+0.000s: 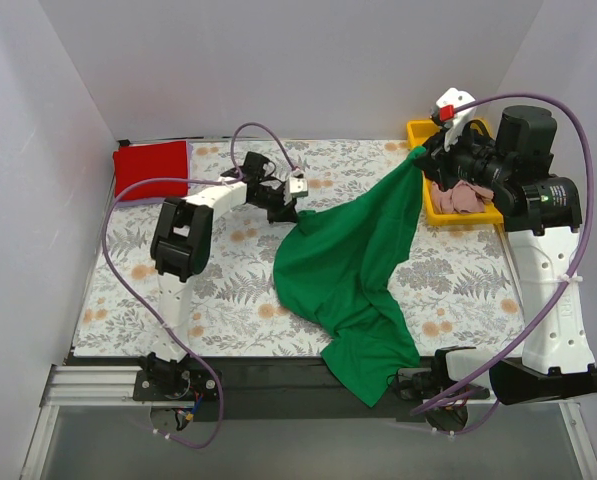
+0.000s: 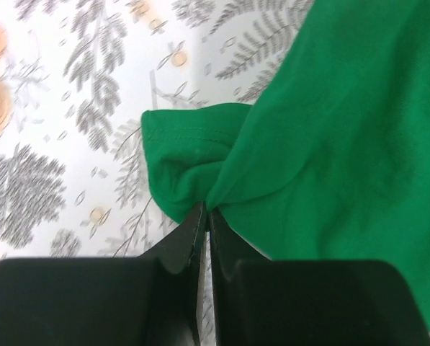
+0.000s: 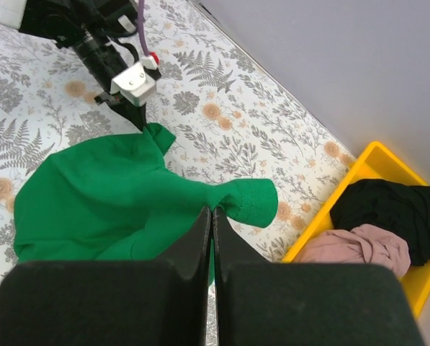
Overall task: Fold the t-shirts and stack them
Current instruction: Flatten the tshirt out
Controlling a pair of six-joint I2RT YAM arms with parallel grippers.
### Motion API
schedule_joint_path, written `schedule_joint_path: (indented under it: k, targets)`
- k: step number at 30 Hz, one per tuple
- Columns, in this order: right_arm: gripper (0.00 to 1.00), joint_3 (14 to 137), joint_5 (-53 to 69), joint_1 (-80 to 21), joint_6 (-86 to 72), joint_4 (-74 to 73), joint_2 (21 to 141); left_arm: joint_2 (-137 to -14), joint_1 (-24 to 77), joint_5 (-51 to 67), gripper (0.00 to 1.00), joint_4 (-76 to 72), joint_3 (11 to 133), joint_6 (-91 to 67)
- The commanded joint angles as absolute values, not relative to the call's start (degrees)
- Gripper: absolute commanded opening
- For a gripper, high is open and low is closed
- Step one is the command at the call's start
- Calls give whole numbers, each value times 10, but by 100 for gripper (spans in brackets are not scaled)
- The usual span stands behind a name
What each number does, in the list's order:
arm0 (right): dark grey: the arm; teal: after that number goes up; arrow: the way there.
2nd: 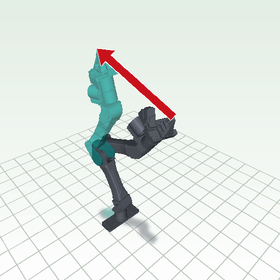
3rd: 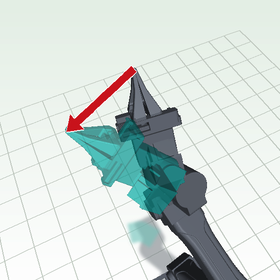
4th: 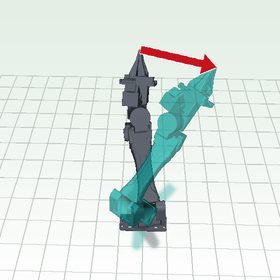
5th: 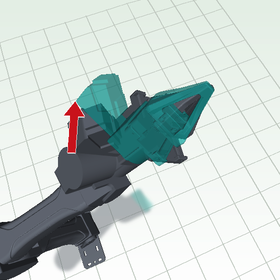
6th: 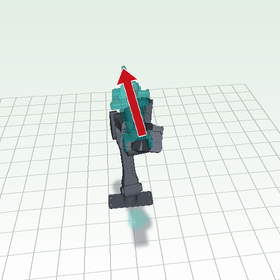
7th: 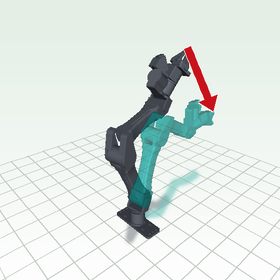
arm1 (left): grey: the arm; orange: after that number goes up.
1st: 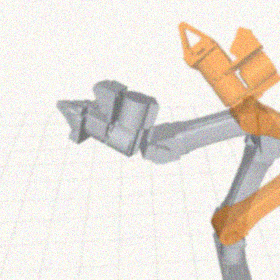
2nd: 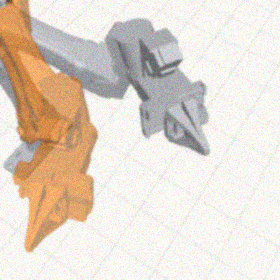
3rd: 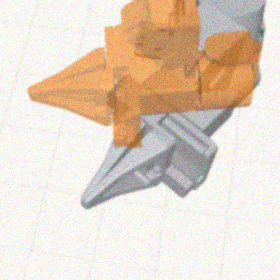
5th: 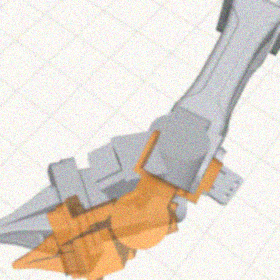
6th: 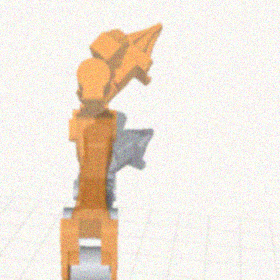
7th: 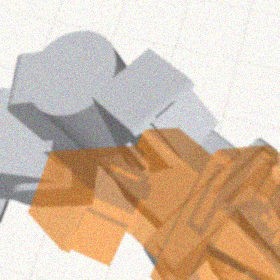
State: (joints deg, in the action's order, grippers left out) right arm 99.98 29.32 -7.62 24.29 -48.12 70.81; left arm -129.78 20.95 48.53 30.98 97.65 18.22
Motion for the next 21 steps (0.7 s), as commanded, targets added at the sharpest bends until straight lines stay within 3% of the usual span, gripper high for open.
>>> schedule_joint_path:
  k: [1, 9, 16, 21]
  targets:
    - [1, 1008, 261, -76, 249, -457, 693, -1236, 176, 488, 0, 265, 971, 131]
    - [1, 990, 162, -76, 246, -410, 709, -1105, 126, 361, 0, 232, 941, 4]
    - [1, 925, 110, -68, 278, -354, 716, -994, 165, 214, 0, 466, 916, 16]
    - [1, 853, 125, -57, 285, -338, 694, -925, 225, 143, 0, 521, 769, -68]
